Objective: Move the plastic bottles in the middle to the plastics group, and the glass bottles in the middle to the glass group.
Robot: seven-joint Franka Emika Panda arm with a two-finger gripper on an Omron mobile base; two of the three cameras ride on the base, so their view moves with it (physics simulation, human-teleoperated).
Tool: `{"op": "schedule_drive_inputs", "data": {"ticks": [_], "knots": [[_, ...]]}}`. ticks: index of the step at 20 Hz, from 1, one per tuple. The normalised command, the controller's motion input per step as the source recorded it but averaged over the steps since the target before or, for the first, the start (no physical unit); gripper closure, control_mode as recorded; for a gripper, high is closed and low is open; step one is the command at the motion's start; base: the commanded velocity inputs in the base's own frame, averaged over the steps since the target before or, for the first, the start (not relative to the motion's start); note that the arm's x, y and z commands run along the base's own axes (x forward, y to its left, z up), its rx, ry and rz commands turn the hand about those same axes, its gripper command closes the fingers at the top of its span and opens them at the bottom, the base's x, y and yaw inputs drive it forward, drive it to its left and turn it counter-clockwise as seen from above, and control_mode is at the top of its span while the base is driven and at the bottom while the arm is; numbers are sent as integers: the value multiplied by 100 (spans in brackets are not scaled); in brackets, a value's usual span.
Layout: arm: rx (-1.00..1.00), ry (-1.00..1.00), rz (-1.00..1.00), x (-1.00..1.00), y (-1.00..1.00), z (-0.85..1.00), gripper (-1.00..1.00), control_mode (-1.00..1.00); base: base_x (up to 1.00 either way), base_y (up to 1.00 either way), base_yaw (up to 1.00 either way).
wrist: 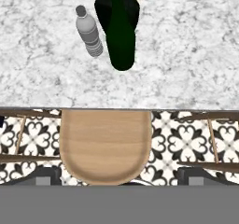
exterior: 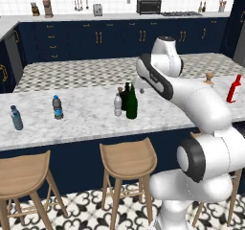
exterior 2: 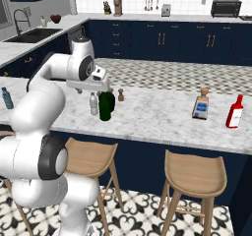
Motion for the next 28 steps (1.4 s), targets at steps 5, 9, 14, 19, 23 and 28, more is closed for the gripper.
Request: {"op": "schedule_drive_inputs", "data": {"ticks": [5,9,14,19,23,28], "knots": [[2,4,0,39,0,-12,-100,-100,0,0,0],[0,0,0,40,0,-16,-100,-100,0,0,0],[0,0,0,44,0,-11,-100,-100,0,0,0],[0,0,0,40,2,-6,-100,-100,0,0,0],[0,0,0,29,18,0,-100,-100,0,0,0],[0,-1,0,35,18,-3,-100,-100,0,0,0]]}}
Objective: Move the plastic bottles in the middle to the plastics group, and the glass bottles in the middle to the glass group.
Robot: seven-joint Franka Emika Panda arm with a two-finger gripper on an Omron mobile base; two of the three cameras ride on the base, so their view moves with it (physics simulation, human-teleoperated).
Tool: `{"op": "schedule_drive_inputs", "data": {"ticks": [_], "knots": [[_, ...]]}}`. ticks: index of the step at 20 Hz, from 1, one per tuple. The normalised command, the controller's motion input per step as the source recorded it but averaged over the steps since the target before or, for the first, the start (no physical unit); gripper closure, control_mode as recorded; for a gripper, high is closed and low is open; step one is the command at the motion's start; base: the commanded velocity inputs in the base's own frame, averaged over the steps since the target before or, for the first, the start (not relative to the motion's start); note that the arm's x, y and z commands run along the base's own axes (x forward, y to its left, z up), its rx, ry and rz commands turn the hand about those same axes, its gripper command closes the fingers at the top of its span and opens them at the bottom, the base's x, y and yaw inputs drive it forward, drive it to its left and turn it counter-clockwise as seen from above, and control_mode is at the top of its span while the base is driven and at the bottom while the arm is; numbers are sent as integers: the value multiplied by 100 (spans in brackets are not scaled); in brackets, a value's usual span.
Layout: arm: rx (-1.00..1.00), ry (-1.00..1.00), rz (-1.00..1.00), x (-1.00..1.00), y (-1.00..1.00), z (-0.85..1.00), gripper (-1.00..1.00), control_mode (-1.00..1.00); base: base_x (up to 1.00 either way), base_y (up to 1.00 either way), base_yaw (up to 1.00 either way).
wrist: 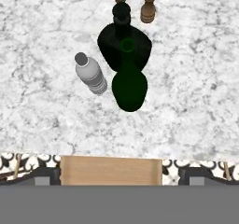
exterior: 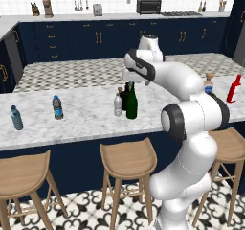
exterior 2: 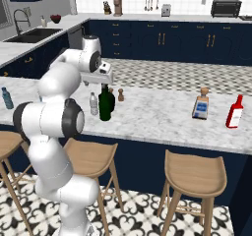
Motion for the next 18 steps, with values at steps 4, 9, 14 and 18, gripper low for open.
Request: {"op": "schedule_drive_inputs", "data": {"ticks": [4,9,14,18], "knots": [[0,-1,0,39,1,-14,-100,-100,0,0,0],[0,-5,0,24,-3,-27,-100,-100,0,0,0],[0,0,0,7,0,-26,-100,-100,0,0,0],[0,0,0,8,0,-11,-100,-100,0,0,0]]}}
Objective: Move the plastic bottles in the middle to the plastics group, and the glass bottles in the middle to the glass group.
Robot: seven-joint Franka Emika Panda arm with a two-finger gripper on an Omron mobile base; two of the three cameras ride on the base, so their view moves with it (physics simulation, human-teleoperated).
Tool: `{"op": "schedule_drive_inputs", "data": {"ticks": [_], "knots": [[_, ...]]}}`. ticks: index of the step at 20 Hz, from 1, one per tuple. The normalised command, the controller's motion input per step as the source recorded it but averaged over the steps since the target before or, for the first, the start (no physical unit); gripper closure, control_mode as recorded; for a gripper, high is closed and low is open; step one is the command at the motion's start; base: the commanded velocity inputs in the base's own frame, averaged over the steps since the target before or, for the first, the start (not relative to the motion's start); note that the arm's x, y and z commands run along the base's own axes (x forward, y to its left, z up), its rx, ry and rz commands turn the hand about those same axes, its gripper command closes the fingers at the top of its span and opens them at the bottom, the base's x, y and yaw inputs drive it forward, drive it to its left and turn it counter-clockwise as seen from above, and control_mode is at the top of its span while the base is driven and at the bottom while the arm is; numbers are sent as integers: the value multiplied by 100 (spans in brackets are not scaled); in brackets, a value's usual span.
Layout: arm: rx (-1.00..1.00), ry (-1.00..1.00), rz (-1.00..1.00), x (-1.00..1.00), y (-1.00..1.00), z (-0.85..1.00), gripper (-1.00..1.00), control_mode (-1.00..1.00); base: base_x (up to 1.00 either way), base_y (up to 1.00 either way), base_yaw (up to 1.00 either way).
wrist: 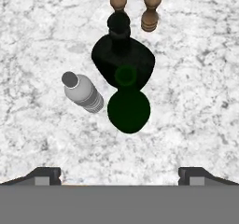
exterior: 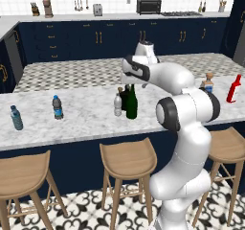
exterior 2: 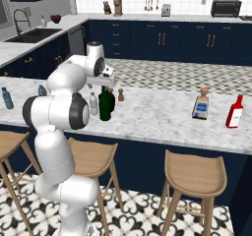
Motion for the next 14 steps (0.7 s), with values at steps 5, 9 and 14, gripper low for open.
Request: {"op": "schedule_drive_inputs", "data": {"ticks": [5,9,14], "knots": [[0,0,1,0,0,-11,-100,-100,0,0,0],[0,0,1,9,-2,-5,-100,-100,0,0,0],[0,0,0,27,0,0,-100,-100,0,0,0]]}}
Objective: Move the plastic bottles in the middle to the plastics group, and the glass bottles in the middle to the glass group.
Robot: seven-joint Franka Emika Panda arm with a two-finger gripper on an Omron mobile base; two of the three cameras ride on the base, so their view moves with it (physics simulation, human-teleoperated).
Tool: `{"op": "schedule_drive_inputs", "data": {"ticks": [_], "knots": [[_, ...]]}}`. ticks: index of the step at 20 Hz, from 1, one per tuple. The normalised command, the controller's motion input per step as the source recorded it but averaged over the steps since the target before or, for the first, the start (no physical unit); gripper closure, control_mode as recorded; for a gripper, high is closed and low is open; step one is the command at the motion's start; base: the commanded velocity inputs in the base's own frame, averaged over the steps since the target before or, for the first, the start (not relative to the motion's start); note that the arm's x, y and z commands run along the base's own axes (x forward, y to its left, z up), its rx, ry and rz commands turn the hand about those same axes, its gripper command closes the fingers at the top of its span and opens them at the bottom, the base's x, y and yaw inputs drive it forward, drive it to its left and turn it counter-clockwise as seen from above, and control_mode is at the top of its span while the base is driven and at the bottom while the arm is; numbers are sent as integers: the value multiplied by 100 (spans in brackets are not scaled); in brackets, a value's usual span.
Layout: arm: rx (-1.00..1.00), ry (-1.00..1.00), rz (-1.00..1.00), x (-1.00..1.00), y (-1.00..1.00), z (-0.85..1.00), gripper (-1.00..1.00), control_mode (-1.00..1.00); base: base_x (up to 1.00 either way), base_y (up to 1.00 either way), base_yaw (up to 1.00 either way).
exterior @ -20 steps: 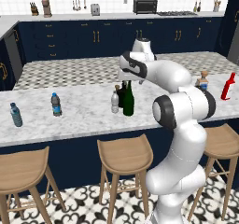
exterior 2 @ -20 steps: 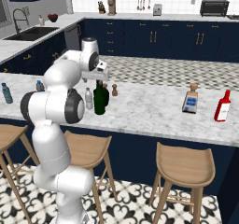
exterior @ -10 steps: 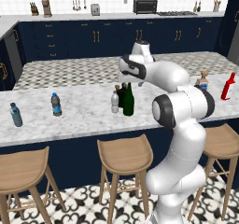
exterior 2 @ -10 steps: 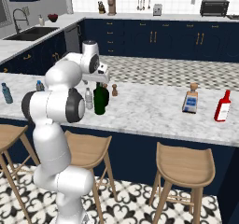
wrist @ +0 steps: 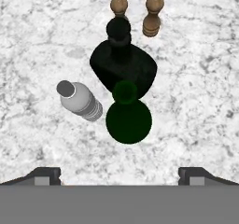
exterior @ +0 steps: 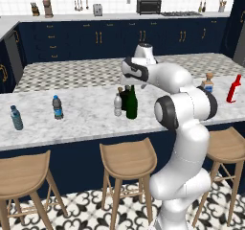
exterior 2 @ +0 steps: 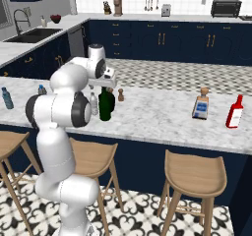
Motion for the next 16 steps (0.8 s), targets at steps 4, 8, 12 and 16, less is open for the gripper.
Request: {"op": "schedule_drive_inputs", "data": {"ticks": [4,8,12,16], "knots": [[0,0,0,26,0,0,-100,-100,0,0,0],[0,0,0,14,0,0,-100,-100,0,0,0],[0,1,0,18,0,-8,-100,-100,0,0,0],[0,9,3,0,0,-20,-100,-100,0,0,0]]}}
